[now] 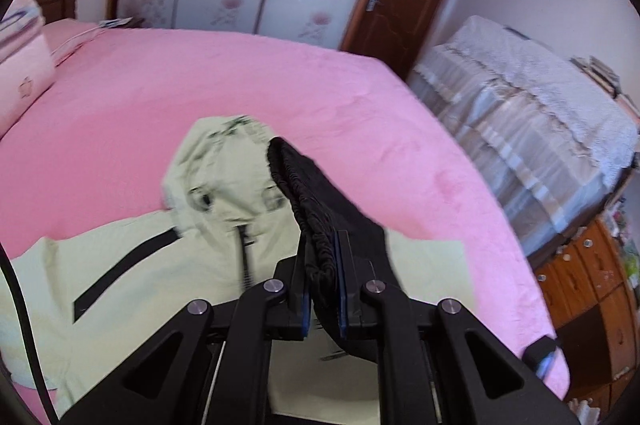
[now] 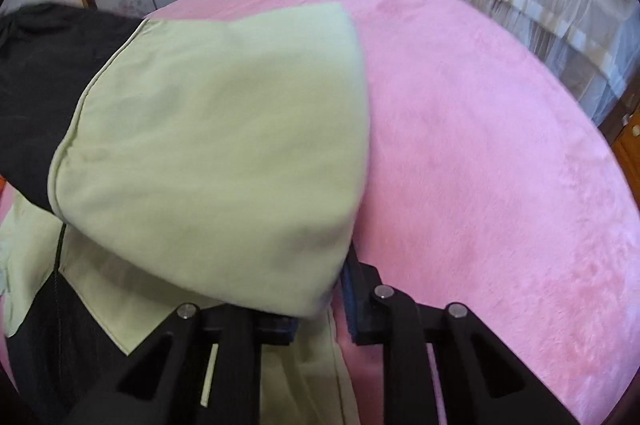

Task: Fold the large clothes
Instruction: 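Grasp the jacket side edge with the right tool and fold it inward, then lay the folded side panel over the body and open the right tool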

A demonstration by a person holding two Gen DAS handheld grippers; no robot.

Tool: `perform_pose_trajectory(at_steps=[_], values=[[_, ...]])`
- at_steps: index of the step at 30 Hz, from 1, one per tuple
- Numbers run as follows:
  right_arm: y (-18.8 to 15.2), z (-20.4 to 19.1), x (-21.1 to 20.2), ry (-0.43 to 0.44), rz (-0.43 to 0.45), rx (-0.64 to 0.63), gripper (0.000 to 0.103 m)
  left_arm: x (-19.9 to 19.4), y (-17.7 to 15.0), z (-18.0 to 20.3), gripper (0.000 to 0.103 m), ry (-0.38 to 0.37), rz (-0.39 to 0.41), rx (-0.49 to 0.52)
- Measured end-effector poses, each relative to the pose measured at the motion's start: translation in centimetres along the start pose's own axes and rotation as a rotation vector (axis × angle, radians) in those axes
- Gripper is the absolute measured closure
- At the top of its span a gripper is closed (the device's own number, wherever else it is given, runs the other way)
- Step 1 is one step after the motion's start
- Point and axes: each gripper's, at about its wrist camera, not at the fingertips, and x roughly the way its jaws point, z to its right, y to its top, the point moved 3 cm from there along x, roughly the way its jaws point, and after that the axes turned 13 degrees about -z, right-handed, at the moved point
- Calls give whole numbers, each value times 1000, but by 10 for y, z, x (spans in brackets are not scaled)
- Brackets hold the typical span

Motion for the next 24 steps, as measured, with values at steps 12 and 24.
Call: perform_pose_trajectory(at_steps=[12, 24], values=[[-23, -41, -3, -183, -23, -161, 55, 124, -90, -135, 91, 184, -262, -137], [-13, -22, -86, 135, 8, -202, 43, 84, -53, -153, 29, 93, -250, -106]])
